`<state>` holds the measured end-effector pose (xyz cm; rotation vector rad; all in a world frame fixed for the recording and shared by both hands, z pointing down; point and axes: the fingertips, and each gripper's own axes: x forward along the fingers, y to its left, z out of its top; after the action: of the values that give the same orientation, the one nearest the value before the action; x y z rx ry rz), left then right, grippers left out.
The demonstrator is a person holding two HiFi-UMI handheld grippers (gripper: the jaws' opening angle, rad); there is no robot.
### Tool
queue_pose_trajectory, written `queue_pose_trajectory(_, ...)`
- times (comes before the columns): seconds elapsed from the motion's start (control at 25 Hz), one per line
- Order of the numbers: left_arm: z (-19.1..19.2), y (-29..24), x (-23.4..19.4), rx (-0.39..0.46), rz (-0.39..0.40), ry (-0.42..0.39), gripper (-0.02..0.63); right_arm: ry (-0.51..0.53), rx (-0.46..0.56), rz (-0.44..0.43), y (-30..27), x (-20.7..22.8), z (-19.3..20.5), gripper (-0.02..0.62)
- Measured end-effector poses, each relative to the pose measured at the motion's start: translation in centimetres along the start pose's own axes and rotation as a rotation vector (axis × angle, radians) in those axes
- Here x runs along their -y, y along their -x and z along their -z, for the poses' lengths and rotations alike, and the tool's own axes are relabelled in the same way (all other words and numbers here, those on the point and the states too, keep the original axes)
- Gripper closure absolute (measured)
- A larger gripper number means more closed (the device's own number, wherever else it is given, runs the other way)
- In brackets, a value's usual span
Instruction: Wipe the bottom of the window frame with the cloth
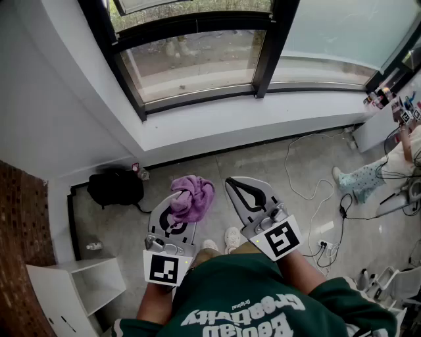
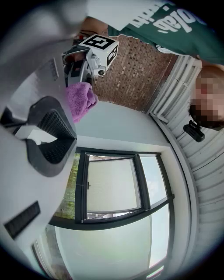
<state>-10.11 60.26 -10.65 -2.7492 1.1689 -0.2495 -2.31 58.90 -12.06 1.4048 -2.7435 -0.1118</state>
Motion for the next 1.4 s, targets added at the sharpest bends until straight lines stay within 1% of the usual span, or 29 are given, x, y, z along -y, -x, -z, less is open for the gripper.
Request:
queue_pose_trajectory(0.16, -0.1, -0.9, 0.2, 0.004, -0.005, 0.002, 0.5, 0.011, -0.007, -0.012, -0.1, 0.4, 0.4, 0.581)
queue_pose_trajectory(0.32, -0.2, -1.5, 0.2, 0.012, -0.017, 0.024, 0.5, -0.033, 0.03, -0.027, 0.1, 0.8, 0.0, 0.581)
queue_pose_trajectory(0.44, -0.1, -2.0, 0.5, 0.012, -0.011, 0.033, 0.5, -0.018, 0.022, -0.03, 0.1, 1.4, 0.1, 0.581)
queue_pose_trajectory(0.56, 0.0, -2.5, 0.6, 0.009, -0.027, 0.053, 0.5, -0.016, 0.025, -0.03, 0.2, 2.0, 0.2, 0.581)
queue_pose_trajectory(0.72, 0.0, -3.2, 1.2, -0.009, -0.039, 0.049, 0.5, -0.029, 0.025, -0.037, 0.6, 3.0, 0.3, 0.581)
queue_pose_trajectory(0.92, -0.2, -4.4, 1.9, -0.008, -0.069, 0.068, 0.5, -0.029, 0.038, -0.065, 1.1, 4.1, 0.5, 0.581)
queue_pose_trajectory(1.2, -0.7, -6.6, 3.3, 0.0, -0.088, 0.066, 0.5, -0.028, 0.05, -0.11, 1.8, 5.3, 0.8, 0.581)
queue_pose_trajectory(1.4, -0.8, -7.9, 4.2, -0.005, -0.097, 0.074, 0.5, -0.033, 0.058, -0.112, 2.4, 6.7, 0.8, 0.581)
